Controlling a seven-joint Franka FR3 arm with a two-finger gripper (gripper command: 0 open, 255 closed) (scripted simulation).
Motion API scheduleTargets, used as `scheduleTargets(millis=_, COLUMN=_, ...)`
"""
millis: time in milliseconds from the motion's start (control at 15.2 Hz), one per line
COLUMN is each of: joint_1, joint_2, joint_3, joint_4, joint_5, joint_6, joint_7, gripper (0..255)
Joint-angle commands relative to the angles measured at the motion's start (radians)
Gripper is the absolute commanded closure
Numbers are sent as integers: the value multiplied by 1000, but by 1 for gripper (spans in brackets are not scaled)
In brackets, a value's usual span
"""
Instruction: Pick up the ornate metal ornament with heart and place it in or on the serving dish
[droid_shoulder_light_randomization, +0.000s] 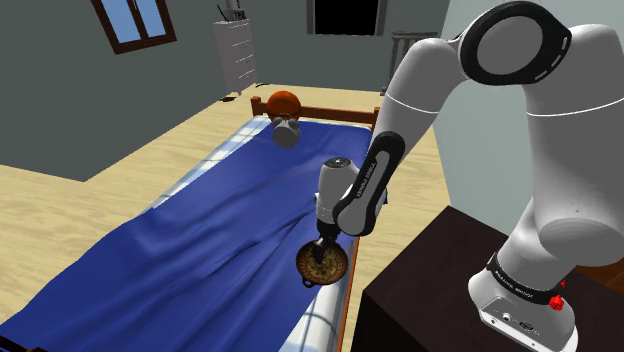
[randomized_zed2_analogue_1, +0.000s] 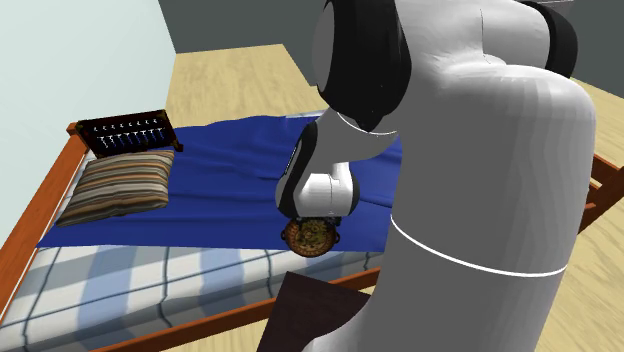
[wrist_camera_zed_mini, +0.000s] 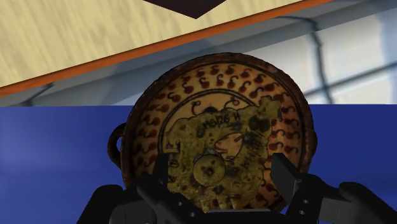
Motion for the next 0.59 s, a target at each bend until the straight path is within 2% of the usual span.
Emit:
scheduleTargets(millis=0, joint_1=0, joint_2=0, joint_3=0, joint_4=0, joint_5=0, joint_6=0, joint_7=0, gripper=0)
scheduleTargets(millis=132, joint_1=0, joint_2=0, joint_3=0, joint_4=0, joint_5=0, joint_6=0, joint_7=0, gripper=0)
scheduleTargets(millis=396, joint_1=-70, joint_2=-150, joint_3=68, joint_4=-41, joint_5=48, joint_6=-110, joint_7=-35, gripper=0)
scheduleTargets(millis=528, joint_1=-69, joint_2=-150, joint_3=67, joint_4=-41, joint_5=49, joint_6=-110, joint_7=-35, gripper=0)
